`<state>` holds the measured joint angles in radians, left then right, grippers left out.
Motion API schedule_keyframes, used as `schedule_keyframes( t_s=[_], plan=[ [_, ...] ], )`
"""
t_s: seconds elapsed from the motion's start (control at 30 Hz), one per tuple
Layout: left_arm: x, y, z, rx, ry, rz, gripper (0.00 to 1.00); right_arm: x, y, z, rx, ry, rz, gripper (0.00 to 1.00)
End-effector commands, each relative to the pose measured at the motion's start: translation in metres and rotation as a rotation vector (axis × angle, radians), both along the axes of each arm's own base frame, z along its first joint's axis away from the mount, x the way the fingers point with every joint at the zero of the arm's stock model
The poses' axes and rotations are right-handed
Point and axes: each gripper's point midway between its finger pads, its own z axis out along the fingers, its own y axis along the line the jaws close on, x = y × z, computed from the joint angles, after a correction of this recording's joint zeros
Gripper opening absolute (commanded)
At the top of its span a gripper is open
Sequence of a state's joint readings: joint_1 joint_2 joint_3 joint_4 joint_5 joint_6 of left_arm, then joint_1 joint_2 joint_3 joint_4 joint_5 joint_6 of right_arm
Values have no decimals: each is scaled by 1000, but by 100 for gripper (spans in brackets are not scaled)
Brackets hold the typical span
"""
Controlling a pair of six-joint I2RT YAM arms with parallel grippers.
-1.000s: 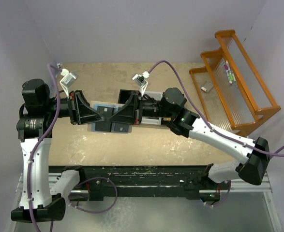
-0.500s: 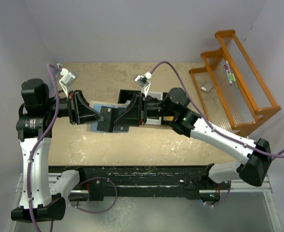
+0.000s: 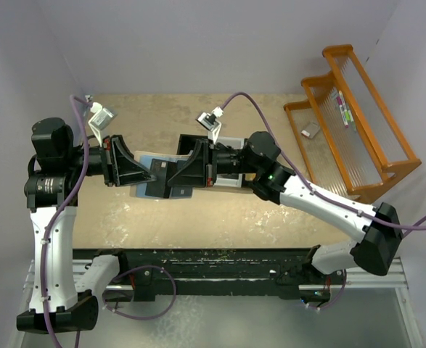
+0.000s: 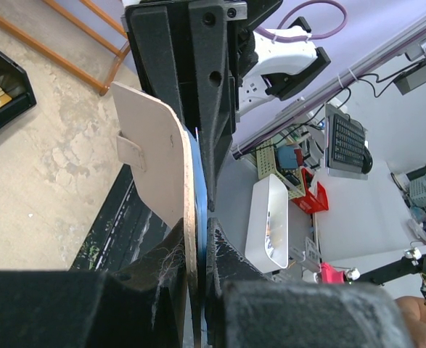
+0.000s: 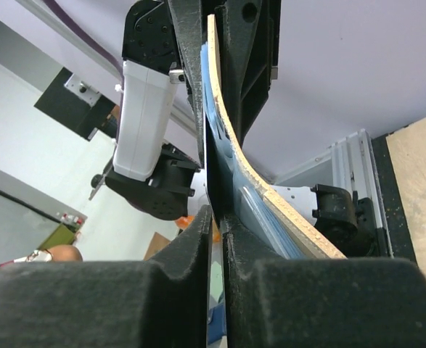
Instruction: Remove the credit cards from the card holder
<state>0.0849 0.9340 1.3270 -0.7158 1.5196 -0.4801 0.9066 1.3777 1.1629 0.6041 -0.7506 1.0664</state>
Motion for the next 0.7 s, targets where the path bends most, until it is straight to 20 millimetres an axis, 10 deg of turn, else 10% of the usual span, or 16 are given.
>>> schedule_keyframes(
  t_s=[0.0,0.27,0.67],
  plan=[
    [-22,0,15,-23,-68,-95,4,4,-2,24,77,-30,-24,6],
    [-9,0,14,3,-102,-19,3,19,-29,20,41,-33,-103,0],
    [48,26,-10,308,-279,318,0,98,-146,-40,-431,-54,-654,0]
  ],
)
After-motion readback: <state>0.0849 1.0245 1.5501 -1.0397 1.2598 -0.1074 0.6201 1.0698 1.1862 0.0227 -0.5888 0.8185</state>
